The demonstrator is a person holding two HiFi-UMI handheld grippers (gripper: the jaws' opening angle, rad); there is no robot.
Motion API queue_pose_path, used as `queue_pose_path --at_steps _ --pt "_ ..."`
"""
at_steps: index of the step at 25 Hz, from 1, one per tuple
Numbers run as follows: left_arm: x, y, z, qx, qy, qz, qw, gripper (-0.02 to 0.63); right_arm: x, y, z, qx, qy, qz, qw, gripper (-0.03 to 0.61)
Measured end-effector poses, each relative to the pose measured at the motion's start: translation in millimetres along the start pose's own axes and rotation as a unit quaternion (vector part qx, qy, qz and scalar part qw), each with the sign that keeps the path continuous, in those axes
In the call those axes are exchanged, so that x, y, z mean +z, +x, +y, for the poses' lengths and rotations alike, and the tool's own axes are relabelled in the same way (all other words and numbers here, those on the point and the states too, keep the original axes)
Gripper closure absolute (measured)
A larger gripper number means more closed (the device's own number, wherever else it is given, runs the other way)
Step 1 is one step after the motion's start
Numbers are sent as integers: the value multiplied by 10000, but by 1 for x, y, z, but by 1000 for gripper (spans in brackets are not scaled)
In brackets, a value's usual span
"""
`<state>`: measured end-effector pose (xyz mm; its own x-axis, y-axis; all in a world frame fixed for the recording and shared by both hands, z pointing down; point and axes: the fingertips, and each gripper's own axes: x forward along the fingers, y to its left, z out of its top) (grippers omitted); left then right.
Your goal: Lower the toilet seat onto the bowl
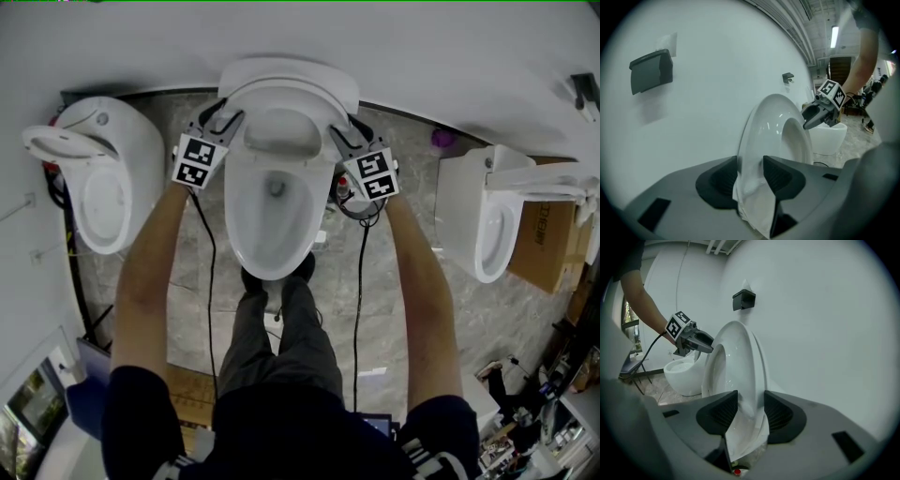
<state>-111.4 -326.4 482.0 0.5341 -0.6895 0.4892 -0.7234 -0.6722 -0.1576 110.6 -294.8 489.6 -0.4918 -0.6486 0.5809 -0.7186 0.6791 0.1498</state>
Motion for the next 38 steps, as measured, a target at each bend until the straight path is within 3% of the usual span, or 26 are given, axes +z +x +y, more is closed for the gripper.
queue_pose_path --at_steps 4,14,38 --pt "2 1 2 79 23 -18 10000 454 -1 -2 -3 -16 30 -42 10000 390" --pt "1 -9 0 108 130 -54 9998 471 2 -6 -1 -96 148 -20 9998 429" --pt "-4 -62 -35 133 67 -323 9994 492 -9 -52 38 -220 -184 -151 9995 446"
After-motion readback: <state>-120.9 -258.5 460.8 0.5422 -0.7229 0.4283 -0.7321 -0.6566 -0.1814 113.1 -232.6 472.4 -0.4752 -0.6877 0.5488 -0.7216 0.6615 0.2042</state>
